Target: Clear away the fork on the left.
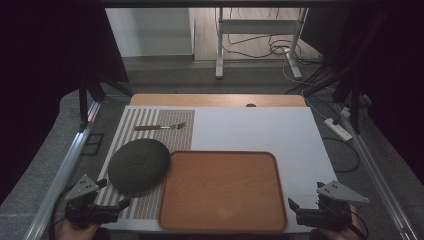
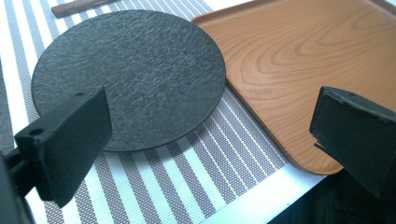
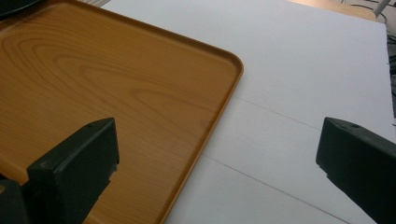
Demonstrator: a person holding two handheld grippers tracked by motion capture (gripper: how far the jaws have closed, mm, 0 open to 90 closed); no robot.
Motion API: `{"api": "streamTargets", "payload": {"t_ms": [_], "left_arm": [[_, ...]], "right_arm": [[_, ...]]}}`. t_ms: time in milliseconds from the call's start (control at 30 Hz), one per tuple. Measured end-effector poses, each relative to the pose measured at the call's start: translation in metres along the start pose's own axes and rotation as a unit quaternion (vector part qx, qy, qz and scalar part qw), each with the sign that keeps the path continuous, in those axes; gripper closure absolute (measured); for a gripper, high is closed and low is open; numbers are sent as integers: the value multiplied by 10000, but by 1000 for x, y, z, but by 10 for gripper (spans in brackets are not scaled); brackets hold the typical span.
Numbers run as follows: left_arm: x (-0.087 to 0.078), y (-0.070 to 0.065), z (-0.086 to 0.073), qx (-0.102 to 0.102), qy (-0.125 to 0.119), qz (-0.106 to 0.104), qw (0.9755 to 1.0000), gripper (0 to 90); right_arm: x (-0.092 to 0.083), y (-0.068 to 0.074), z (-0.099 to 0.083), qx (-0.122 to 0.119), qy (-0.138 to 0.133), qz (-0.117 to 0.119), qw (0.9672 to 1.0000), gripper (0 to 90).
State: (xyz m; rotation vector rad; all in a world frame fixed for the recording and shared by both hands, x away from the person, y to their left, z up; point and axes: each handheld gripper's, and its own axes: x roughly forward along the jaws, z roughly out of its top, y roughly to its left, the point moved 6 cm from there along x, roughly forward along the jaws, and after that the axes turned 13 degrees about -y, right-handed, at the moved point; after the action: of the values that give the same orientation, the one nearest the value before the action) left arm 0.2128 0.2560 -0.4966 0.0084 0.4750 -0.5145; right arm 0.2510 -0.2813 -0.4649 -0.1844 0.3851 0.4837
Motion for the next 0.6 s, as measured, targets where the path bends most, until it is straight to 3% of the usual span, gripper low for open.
{"api": "streamTargets", "payload": {"t_ms": [600], "left_arm": [[3,2,0,-133,102,-67,9998,1]], "right_arm": [[1,2,-1,-54,83,130,9999,0]]}}
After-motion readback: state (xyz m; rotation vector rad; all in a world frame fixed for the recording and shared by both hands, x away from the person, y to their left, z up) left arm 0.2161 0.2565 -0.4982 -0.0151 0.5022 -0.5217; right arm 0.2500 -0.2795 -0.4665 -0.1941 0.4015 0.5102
